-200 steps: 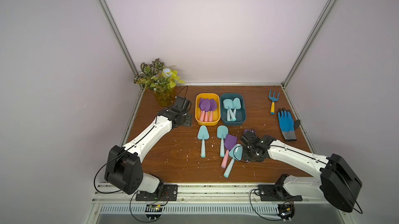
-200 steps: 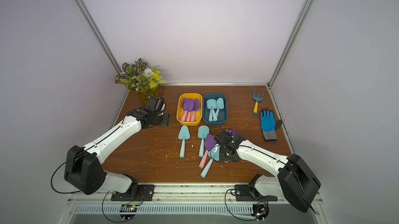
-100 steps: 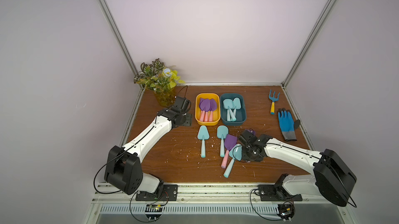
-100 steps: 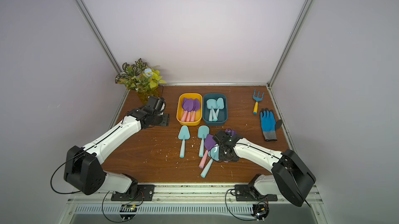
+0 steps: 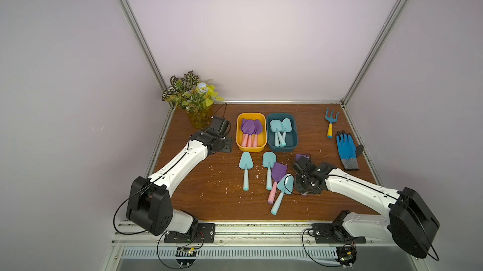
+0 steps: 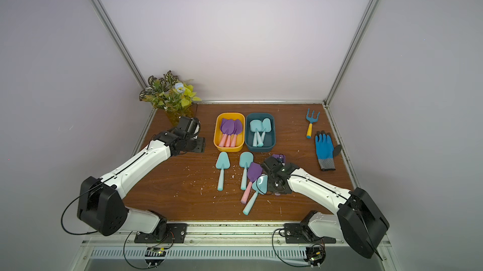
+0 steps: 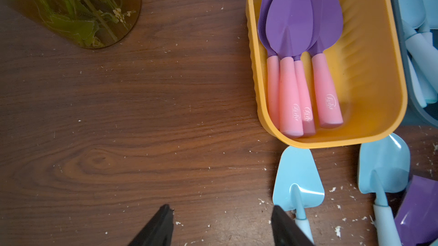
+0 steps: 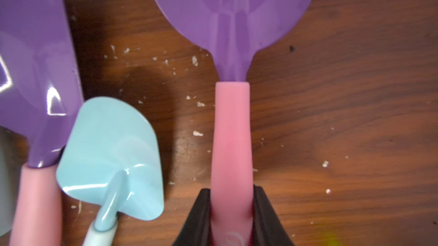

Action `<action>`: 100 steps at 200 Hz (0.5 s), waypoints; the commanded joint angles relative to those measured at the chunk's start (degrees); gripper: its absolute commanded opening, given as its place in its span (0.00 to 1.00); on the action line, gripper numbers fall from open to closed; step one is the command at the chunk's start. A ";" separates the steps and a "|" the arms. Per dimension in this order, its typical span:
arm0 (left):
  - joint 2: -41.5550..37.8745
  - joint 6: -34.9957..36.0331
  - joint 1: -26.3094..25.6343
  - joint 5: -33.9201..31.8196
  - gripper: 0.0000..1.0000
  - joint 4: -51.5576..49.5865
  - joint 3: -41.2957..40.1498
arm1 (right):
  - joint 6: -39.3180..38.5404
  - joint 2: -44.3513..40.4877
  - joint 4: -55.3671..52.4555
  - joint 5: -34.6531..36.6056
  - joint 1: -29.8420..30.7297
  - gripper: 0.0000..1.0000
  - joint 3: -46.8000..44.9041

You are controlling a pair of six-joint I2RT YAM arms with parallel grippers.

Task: Sort the small shovels by color and place them into the storage box
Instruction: Pick up the shovel from the center of the board.

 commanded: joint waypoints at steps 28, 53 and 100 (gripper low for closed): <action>-2.17 0.59 0.72 0.16 0.68 0.15 -0.61 | -2.61 -3.62 -8.55 6.83 -2.60 0.04 9.83; -2.56 0.36 0.73 0.11 0.68 0.03 -0.41 | -5.09 -0.60 -9.95 7.65 -3.47 0.03 17.75; -6.60 -0.86 0.72 -0.97 0.68 -0.44 -1.65 | -10.09 10.03 -7.66 5.01 -3.53 0.03 34.30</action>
